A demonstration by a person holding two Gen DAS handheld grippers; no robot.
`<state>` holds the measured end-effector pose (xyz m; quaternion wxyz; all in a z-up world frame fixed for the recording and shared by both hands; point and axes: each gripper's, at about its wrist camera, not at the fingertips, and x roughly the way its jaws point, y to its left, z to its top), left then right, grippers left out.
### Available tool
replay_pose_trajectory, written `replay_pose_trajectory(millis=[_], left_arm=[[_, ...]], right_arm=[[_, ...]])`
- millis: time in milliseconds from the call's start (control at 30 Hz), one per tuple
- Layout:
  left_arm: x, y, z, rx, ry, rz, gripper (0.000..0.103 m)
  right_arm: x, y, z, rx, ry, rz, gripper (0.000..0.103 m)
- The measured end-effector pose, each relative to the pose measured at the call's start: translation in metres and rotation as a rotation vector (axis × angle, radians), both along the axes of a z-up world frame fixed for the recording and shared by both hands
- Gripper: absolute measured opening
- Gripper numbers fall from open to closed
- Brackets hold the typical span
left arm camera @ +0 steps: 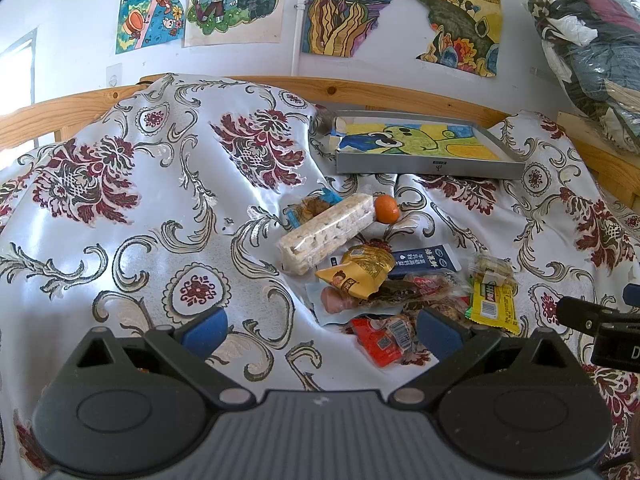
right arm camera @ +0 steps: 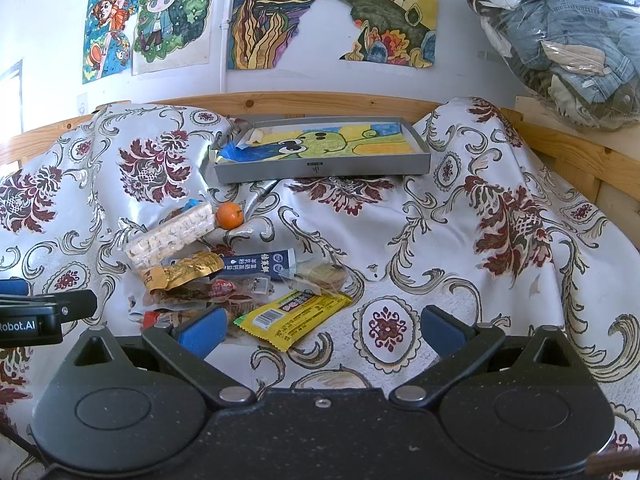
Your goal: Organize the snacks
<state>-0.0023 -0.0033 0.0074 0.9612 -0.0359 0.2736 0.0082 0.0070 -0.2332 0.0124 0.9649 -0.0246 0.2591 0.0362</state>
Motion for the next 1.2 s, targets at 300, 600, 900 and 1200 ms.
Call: replay_pose_trajectory(millis=[300, 600, 900, 1200], left_arm=[[-0.001, -0.006, -0.003, 0.007, 0.009, -0.001, 0.102], [0.000, -0.006, -0.002, 0.004, 0.020, 0.002, 0.102], [0.012, -0.001, -0.007, -0.015, 0.053, 0.022, 0.102], [0.026, 0.002, -0.012, -0.029, 0.088, 0.015, 0.102]], right_arm=[[0.002, 0.001, -0.001, -0.002, 0.004, -0.001, 0.102], [-0.002, -0.002, -0.006, -0.004, 0.006, 0.016, 0.102], [0.002, -0.008, -0.011, 0.014, 0.008, 0.038, 0.102], [0.023, -0.016, -0.023, 0.055, 0.022, 0.091, 0.102]])
